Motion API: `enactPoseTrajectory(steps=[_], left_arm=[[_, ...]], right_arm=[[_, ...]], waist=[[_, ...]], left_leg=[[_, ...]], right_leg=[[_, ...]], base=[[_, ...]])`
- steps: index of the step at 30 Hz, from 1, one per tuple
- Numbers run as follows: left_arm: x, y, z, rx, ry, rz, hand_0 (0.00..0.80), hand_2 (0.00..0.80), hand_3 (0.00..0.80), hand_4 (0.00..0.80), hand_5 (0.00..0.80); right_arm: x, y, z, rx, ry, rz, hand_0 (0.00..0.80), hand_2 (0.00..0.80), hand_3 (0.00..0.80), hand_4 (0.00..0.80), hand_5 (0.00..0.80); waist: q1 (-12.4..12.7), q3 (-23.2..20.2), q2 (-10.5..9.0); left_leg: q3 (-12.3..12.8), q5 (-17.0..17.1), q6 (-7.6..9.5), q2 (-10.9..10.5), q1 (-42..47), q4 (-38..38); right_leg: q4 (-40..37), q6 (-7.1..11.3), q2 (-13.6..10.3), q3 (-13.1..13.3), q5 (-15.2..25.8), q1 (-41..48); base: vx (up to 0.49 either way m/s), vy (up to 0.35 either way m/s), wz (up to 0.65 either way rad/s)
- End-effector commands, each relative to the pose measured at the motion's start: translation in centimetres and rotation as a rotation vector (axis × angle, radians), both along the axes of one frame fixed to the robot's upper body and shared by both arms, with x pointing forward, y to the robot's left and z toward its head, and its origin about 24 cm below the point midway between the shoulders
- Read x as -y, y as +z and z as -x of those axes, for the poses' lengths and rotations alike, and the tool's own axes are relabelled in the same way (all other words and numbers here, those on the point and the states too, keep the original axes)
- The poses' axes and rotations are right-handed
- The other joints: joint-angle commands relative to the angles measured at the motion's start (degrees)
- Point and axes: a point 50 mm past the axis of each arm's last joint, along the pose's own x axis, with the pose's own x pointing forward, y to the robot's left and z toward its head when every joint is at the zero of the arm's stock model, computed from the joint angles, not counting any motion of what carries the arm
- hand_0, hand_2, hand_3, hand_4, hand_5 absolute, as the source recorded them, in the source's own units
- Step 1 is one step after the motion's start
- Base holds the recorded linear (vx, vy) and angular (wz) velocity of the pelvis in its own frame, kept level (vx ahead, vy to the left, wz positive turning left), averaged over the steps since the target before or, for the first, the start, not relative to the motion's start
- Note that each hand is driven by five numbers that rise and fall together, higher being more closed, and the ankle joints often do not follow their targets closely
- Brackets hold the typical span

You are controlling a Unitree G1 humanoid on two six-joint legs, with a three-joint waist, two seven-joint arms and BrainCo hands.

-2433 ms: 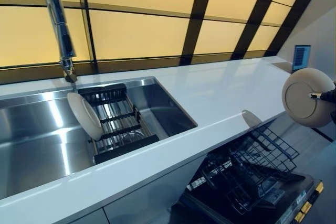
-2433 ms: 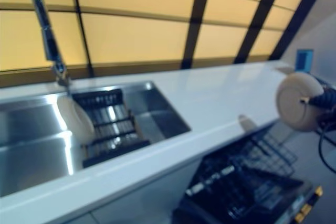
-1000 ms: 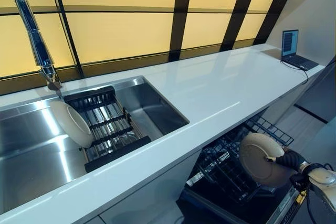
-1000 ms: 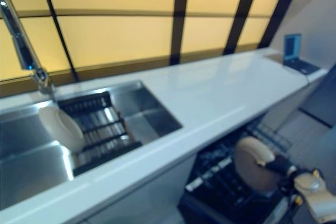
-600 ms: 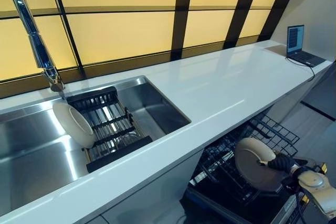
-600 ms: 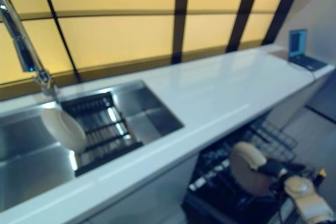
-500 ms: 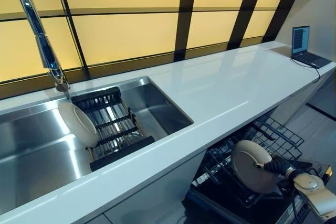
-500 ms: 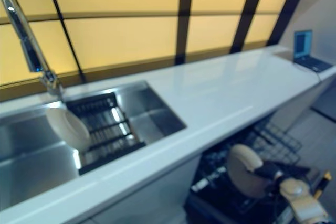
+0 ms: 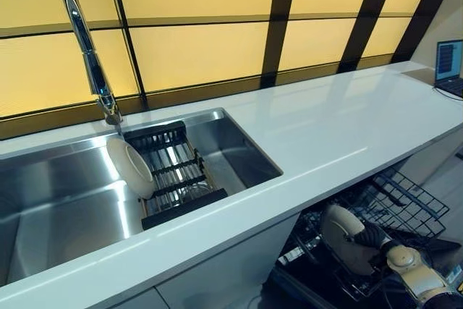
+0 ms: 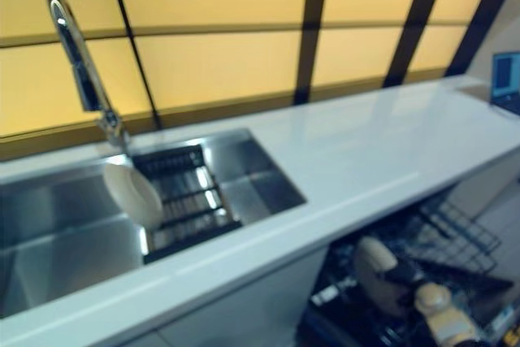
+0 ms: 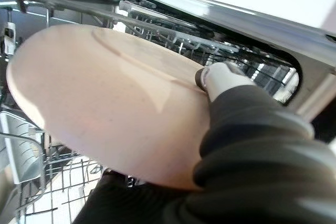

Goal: Take plates into dishwasher

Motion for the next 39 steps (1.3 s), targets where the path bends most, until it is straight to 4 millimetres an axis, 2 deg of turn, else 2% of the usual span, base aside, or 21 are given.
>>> enactPoseTrajectory(steps=[1, 5, 14, 24, 25, 26, 27, 28, 39], left_arm=[[-0.6, 0.6, -2.0, 0.038, -0.064, -0.023, 0.000, 0.000, 0.000, 0.000, 0.000], [-0.4, 0.6, -2.2, 0.048, -0.075, -0.017, 0.000, 0.000, 0.000, 0.000, 0.000], [-0.3, 0.7, -2.7, 0.061, -0.101, -0.002, 0.000, 0.000, 0.000, 0.000, 0.000], [-0.1, 0.7, -2.7, 0.066, -0.107, 0.007, 0.000, 0.000, 0.000, 0.000, 0.000], [-0.1, 0.6, -2.7, 0.065, -0.106, 0.008, 0.000, 0.000, 0.000, 0.000, 0.000], [-0.1, 0.7, -2.8, 0.065, -0.107, 0.007, 0.000, 0.000, 0.000, 0.000, 0.000], [-0.1, 0.7, -2.8, 0.065, -0.107, 0.006, 0.000, 0.000, 0.000, 0.000, 0.000], [-0.2, 0.7, -2.8, 0.066, -0.108, 0.005, 0.000, 0.000, 0.000, 0.000, 0.000], [-0.1, 0.7, -2.8, 0.071, -0.101, 0.009, 0.000, 0.000, 0.000, 0.000, 0.000]], right_arm=[[-2.2, 1.8, -3.6, 0.115, 0.053, -0.002, 0.800, 0.800, 0.800, 0.800, 0.800], [-2.2, 0.8, -3.6, 0.069, 0.036, 0.007, 0.800, 0.800, 0.800, 0.800, 0.800], [-1.0, -1.0, -3.1, -0.007, -0.031, 0.038, 0.800, 0.800, 0.800, 0.800, 0.800], [-0.5, -1.5, -2.7, -0.042, -0.057, 0.053, 0.800, 0.800, 0.800, 0.800, 0.800], [-0.4, -1.6, -2.6, -0.044, -0.060, 0.053, 0.718, 0.718, 0.718, 0.718, 0.718], [-0.3, -1.6, -2.6, -0.039, -0.066, 0.054, 0.593, 0.593, 0.593, 0.593, 0.593], [-0.2, -1.5, -2.6, -0.032, -0.071, 0.059, 0.336, 0.336, 0.336, 0.336, 0.336], [-0.2, -1.4, -2.7, -0.036, -0.074, 0.046, 0.000, 0.000, 0.000, 0.000, 0.000], [0.0, -0.6, -2.9, 0.010, -0.089, 0.039, 0.000, 0.000, 0.000, 0.000, 0.000]], waist=[[2.44, 1.00, -1.17], [3.14, 1.10, -0.50], [4.41, 1.06, 0.73], [4.61, 1.09, 1.14], [4.59, 1.03, 1.13], [4.60, 1.05, 1.10], [4.59, 1.06, 1.07], [4.60, 1.07, 1.01], [4.11, 0.91, 0.61]], left_leg=[[-2.54, -4.74, 2.22, -2.85, 1.22, 0.28], [-3.09, -4.69, 2.12, -3.05, 1.06, 0.28], [-4.36, -4.49, 1.97, -3.29, 0.76, 0.28], [-4.98, -4.43, 1.92, -3.46, 0.78, 0.28], [-4.97, -4.40, 1.92, -3.46, 0.78, 0.28], [-4.99, -4.44, 1.94, -3.46, 0.83, 0.28], [-5.01, -4.44, 1.93, -3.44, 0.84, 0.28], [-5.04, -4.45, 1.90, -3.40, 0.88, 0.28], [-4.56, -4.52, 1.75, -3.11, 1.12, 0.28]], right_leg=[[0.12, 5.84, -2.13, -0.53, 2.19, -1.05], [0.13, 5.78, -2.54, -0.91, 2.06, -1.00], [0.11, 5.69, -3.30, -1.71, 1.67, -0.50], [0.12, 5.73, -3.66, -1.80, 1.80, -0.53], [0.11, 5.71, -3.64, -1.73, 1.76, -0.49], [0.11, 5.71, -3.66, -1.76, 1.77, -0.46], [0.11, 5.71, -3.68, -1.75, 1.79, -0.48], [0.11, 5.74, -3.70, -1.73, 1.82, -0.46], [0.11, 5.65, -3.45, -1.43, 1.67, -0.28]], base=[[-0.009, 0.012, 0.04], [-0.005, 0.012, 0.11], [-0.004, 0.009, 0.09], [0.000, 0.001, 0.02], [0.000, 0.000, 0.00], [0.000, 0.000, 0.00], [0.000, 0.000, 0.00], [0.000, 0.000, 0.00], [0.000, 0.000, 0.00]])
